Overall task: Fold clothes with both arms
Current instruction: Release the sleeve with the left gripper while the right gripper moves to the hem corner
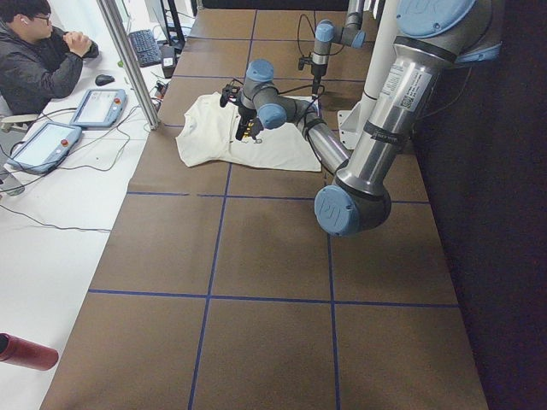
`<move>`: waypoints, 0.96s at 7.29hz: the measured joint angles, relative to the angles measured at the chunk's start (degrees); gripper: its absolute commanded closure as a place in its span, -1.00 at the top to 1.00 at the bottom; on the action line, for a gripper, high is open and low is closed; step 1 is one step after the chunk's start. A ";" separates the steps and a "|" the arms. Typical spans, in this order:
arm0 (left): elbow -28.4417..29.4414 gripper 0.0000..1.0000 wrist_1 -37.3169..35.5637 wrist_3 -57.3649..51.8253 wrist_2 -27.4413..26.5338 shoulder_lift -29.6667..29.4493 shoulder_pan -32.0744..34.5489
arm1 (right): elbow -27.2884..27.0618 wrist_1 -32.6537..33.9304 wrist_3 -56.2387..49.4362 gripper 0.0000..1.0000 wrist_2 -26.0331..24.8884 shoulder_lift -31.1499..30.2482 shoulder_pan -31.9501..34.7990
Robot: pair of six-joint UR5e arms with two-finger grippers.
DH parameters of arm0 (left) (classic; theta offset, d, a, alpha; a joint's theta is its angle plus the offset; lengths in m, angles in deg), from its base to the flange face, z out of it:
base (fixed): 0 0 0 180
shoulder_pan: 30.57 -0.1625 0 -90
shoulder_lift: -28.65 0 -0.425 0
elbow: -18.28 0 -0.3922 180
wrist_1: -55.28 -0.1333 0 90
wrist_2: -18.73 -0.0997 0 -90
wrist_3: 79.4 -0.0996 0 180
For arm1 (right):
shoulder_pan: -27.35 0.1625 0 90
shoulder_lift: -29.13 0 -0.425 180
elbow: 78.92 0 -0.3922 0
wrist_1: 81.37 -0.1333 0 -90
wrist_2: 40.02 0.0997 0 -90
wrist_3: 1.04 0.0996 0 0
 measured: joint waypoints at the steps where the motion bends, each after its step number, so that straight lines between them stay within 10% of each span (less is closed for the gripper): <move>1: -0.03 1.00 0.00 -0.02 -0.03 -0.03 0.07 | 0.13 0.09 0.14 0.23 -0.27 -0.07 -0.46; 4: 0.01 1.00 0.00 0.03 -0.05 -0.05 0.20 | 0.30 0.15 0.13 -0.82 -0.03 -0.12 -0.58; 7: 0.05 1.00 0.00 0.14 0.02 -0.05 0.17 | 0.10 0.15 0.12 -1.00 0.10 -0.11 -0.39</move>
